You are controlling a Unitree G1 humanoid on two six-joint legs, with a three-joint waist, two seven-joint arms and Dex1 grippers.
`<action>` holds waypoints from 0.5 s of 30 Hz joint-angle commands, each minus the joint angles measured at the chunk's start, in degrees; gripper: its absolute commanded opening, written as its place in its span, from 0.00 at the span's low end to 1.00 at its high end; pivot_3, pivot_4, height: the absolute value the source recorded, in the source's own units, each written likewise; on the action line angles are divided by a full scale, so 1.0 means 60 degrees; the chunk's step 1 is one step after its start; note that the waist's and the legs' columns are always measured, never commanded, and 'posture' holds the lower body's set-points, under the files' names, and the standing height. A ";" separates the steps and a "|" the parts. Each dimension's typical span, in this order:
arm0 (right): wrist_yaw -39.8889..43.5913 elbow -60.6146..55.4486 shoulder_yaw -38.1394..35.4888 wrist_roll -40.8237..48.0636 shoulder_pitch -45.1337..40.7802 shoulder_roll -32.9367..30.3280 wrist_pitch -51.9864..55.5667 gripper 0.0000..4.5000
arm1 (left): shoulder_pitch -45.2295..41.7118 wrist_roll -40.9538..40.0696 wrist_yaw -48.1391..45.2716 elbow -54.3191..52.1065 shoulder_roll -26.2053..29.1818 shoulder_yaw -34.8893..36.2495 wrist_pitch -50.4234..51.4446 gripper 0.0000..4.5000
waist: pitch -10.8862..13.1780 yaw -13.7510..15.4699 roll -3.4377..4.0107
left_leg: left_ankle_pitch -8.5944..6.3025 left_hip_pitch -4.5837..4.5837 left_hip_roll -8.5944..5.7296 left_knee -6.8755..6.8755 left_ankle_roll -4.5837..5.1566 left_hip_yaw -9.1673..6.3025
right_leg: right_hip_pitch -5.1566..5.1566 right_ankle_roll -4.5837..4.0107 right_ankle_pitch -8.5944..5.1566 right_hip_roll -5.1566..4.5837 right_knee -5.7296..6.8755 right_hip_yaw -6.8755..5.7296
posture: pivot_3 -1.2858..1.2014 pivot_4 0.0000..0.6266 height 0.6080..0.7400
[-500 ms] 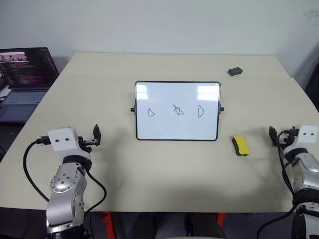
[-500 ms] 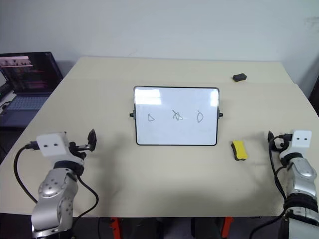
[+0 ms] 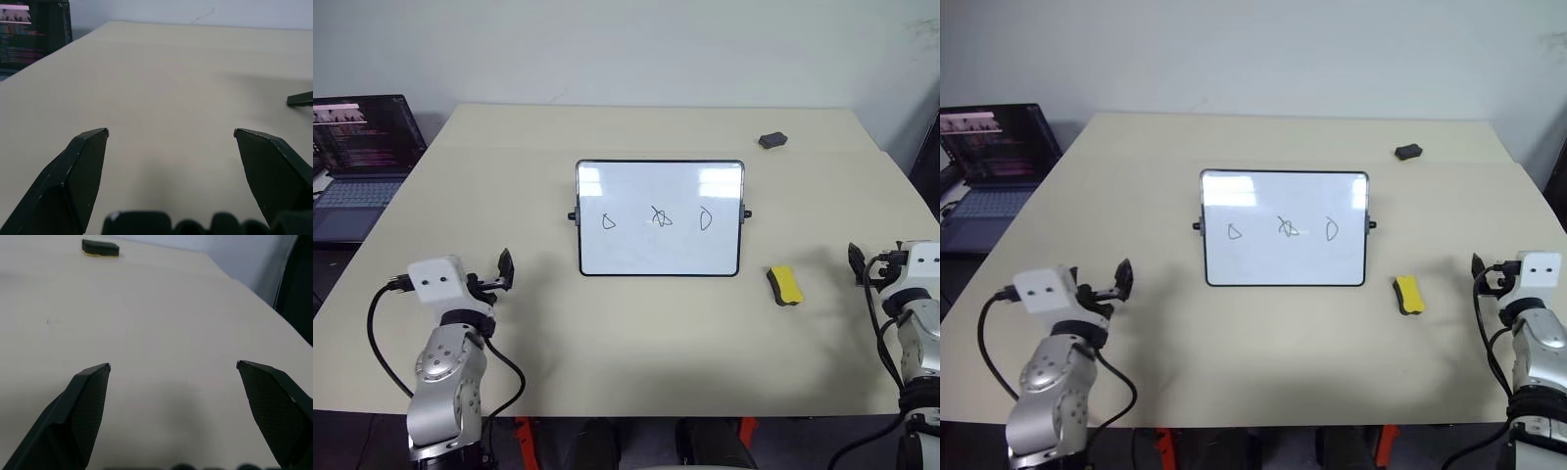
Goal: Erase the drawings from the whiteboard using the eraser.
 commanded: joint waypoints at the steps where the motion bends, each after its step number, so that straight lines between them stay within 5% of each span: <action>1: -0.0017 -0.1114 -0.0253 0.0355 0.0288 0.0124 0.0387 0.99 | -0.0235 -0.0480 -0.0640 -0.0484 0.0556 0.0488 -0.0312 1.00 | 0.0000 0.0001 0.0000 | 0.0000 0.0000 0.0000 0.0000 0.0000 -0.0002 | 0.0000 0.0000 0.0000 0.0000 0.0001 -0.0002 | 0.52 0.24 1.00; 15: -0.1146 -0.6905 -0.0790 0.2050 0.2702 0.1492 0.3369 0.99 | -0.2525 -0.3970 -0.3664 -0.0745 0.3540 0.0551 0.2463 1.00 | 0.0005 0.0016 0.0010 | 0.0000 -0.0011 -0.0001 0.0001 -0.0002 -0.0013 | -0.0010 0.0000 -0.0001 -0.0002 0.0003 -0.0009 | 0.52 0.24 1.00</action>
